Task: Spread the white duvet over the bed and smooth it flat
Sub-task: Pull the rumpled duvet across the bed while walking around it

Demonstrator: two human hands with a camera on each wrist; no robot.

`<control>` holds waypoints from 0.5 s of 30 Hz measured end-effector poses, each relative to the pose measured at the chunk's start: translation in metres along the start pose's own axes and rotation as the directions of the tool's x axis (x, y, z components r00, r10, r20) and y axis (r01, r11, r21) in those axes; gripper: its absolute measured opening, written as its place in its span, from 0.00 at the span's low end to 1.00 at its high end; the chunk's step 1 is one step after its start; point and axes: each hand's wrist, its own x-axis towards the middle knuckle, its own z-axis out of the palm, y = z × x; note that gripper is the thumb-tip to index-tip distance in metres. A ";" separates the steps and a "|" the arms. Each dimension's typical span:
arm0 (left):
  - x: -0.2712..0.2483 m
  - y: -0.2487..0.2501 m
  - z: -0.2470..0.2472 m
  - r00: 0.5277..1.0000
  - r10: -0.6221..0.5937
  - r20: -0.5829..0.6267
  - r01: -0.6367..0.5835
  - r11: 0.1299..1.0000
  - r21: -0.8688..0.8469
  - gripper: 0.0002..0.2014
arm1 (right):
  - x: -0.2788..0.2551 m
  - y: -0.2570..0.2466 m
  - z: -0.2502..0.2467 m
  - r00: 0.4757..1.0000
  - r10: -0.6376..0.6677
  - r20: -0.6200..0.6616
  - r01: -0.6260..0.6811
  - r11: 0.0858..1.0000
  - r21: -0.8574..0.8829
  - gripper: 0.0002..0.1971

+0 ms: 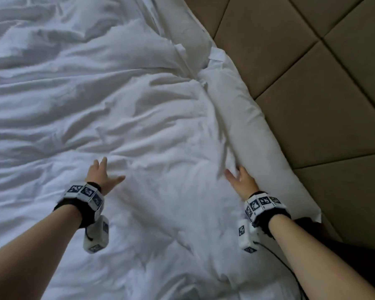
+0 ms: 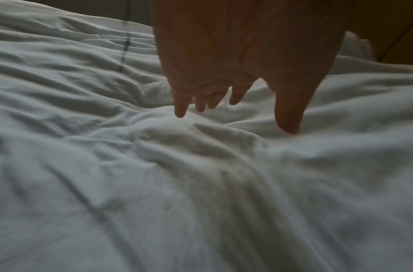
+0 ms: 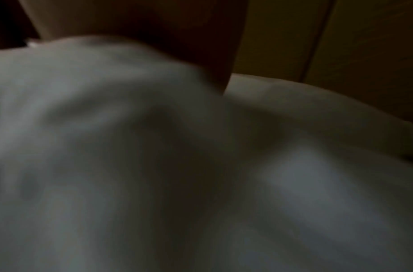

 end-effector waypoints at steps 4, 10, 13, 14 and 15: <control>-0.041 0.011 0.013 0.999 0.045 0.009 -0.046 0.996 0.081 0.42 | -0.055 0.074 -0.008 0.960 0.150 0.235 -0.160 0.987 0.020 0.46; -0.093 0.049 0.030 0.991 0.134 0.023 -0.136 0.976 0.169 0.39 | -0.082 0.127 -0.011 0.960 0.110 0.257 -0.093 0.993 -0.075 0.30; -0.116 0.071 0.036 0.983 0.180 0.025 -0.182 0.964 0.196 0.37 | -0.089 0.131 -0.062 0.990 -0.002 0.139 0.009 0.999 -0.045 0.29; -0.124 0.078 0.039 0.980 0.198 0.026 -0.199 0.958 0.205 0.36 | -0.089 0.139 -0.081 0.996 -0.021 0.089 0.027 0.997 -0.075 0.31; -0.132 0.086 0.041 0.975 0.219 0.025 -0.219 0.952 0.214 0.36 | -0.090 0.150 -0.098 0.999 -0.032 0.038 0.036 0.993 -0.108 0.32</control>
